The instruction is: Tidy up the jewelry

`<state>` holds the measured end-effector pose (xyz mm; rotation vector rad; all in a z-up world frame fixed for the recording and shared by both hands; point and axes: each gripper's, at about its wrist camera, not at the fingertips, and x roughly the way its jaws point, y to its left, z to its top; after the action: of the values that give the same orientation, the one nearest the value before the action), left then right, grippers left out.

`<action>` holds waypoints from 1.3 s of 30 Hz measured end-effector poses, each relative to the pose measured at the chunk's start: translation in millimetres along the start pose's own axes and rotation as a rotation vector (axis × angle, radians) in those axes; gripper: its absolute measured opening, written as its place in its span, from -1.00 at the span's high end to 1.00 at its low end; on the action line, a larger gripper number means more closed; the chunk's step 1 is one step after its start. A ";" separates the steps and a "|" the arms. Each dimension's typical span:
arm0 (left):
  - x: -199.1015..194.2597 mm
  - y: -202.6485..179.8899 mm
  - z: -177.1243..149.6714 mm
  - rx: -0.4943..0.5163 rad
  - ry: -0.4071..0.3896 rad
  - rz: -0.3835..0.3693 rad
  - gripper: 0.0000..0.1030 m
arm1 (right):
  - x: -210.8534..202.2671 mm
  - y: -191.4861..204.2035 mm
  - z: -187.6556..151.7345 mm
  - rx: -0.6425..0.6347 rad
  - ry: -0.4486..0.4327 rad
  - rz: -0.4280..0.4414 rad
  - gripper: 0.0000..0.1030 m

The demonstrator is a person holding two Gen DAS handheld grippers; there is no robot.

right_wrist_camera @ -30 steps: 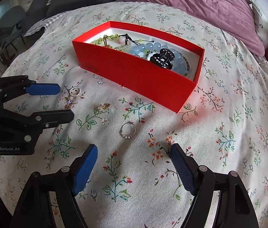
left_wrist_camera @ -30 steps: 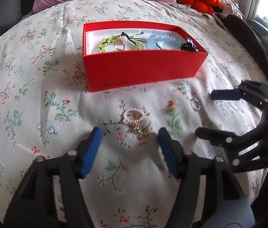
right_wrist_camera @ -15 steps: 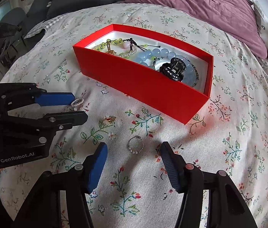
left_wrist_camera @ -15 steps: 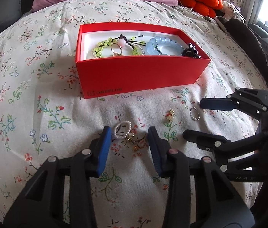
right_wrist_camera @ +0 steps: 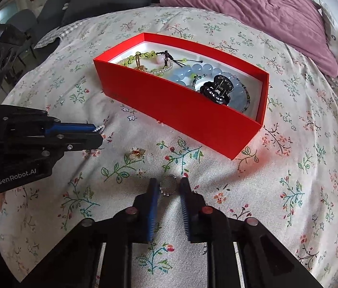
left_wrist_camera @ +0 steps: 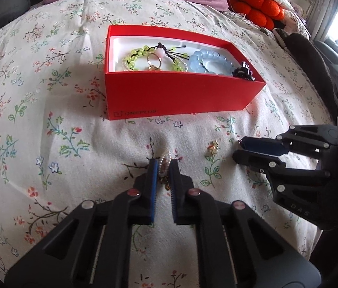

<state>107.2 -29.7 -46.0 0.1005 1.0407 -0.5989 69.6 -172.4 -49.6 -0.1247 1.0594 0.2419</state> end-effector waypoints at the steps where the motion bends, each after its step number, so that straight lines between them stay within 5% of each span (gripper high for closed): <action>1: -1.5 1.5 0.0 -0.008 0.000 -0.007 0.79 | -0.3 0.7 0.4 -0.004 0.000 -0.003 0.71; 20: -37.1 51.6 -4.3 -0.283 -0.033 -0.190 0.80 | -17.7 -21.8 2.9 0.092 0.000 0.065 0.89; 23: -35.2 52.0 -7.3 -0.285 0.015 -0.250 0.80 | -19.9 -20.1 3.2 0.089 -0.001 0.080 0.89; 27: -35.9 45.6 -14.1 -0.226 0.052 -0.205 0.79 | -19.1 -17.7 1.4 0.091 0.020 0.126 0.85; 31: -36.0 48.9 -16.6 -0.225 0.071 -0.185 0.38 | -14.8 -18.0 -0.3 0.094 0.057 0.165 0.56; 33: -36.9 52.3 -16.5 -0.229 0.065 -0.171 0.35 | -14.3 -18.6 -1.4 0.091 0.065 0.170 0.27; 34: -36.2 54.6 -15.8 -0.241 0.065 -0.167 0.35 | -15.2 -19.4 -2.2 0.095 0.063 0.174 -0.16; 35: -35.3 56.6 -15.1 -0.252 0.065 -0.164 0.35 | -17.2 -20.7 -3.0 0.103 0.050 0.178 -0.36; 39: -26.9 57.6 -12.6 -0.264 0.070 -0.129 0.35 | -22.3 -16.7 -3.3 0.058 0.014 0.137 -0.36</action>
<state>117.1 34.2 -41.5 -0.1799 1.1916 -0.5724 60.7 -192.4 -31.9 -0.0013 1.0896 0.3344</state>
